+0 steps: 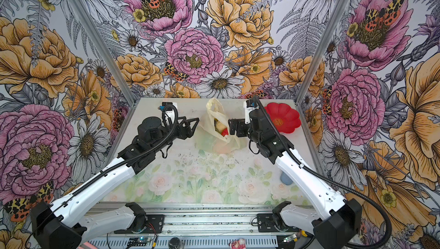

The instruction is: Take the fake fruits out of the plastic bag

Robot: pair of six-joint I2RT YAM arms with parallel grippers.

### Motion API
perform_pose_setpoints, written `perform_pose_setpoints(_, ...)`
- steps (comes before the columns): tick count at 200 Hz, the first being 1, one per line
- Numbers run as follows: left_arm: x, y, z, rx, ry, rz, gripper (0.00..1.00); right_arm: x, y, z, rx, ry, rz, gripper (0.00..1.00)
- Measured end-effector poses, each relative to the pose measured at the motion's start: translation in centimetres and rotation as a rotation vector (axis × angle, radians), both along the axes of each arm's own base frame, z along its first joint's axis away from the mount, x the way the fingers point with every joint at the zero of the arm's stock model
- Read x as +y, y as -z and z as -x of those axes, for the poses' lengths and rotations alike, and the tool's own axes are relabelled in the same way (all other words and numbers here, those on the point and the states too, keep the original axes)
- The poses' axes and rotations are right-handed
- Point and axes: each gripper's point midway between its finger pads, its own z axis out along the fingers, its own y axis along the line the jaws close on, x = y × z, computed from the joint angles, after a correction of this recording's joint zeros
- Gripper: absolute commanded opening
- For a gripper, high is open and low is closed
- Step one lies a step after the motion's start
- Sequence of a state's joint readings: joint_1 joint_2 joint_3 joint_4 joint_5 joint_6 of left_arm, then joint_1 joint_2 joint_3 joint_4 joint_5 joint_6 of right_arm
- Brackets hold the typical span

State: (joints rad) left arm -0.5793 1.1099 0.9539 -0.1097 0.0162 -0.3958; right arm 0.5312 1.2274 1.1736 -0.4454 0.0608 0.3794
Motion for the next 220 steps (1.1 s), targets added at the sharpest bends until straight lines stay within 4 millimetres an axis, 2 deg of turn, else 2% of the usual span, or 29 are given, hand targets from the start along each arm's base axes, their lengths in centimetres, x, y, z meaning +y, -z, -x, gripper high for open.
perform_pose_setpoints(24,1.4,2.4,-0.5,0.071,-0.043,-0.016,0.82,3.5,1.0,-1.5,0.016,-0.056,0.098,0.97)
perform_pose_setpoints(48,2.0,3.6,-0.6,0.105,-0.051,-0.023,0.83,5.7,2.8,-2.7,0.043,-0.08,0.188,0.96)
perform_pose_setpoints(64,2.5,4.2,-0.8,0.125,-0.058,-0.019,0.82,6.1,4.1,-3.5,0.062,-0.071,0.243,0.95)
perform_pose_setpoints(81,2.6,4.9,-1.1,0.152,-0.052,-0.014,0.82,5.8,5.1,-4.2,0.081,-0.042,0.294,0.9)
perform_pose_setpoints(106,2.2,6.3,-1.4,0.201,-0.018,-0.016,0.81,5.2,5.6,-5.3,0.086,0.009,0.353,0.71)
perform_pose_setpoints(121,1.6,7.5,-1.6,0.247,0.007,-0.03,0.81,5.0,5.4,-5.8,0.077,0.029,0.375,0.55)
perform_pose_setpoints(131,1.1,8.0,-1.8,0.279,0.022,-0.038,0.81,4.9,5.2,-6.1,0.076,0.049,0.365,0.4)
perform_pose_setpoints(145,0.4,8.2,-2.4,0.307,0.039,-0.04,0.81,4.6,4.8,-6.3,0.069,0.064,0.364,0.14)
perform_pose_setpoints(153,-0.1,8.1,-2.8,0.317,0.047,-0.039,0.81,4.4,4.6,-6.5,0.064,0.075,0.362,0.06)
perform_pose_setpoints(180,-2.5,6.8,-4.3,0.333,0.074,-0.027,0.81,3.6,4.3,-6.3,0.052,0.115,0.34,0.0)
perform_pose_setpoints(220,-8.0,4.5,-6.0,0.342,0.146,-0.028,0.84,2.4,3.8,-4.3,0.023,0.129,0.25,0.0)
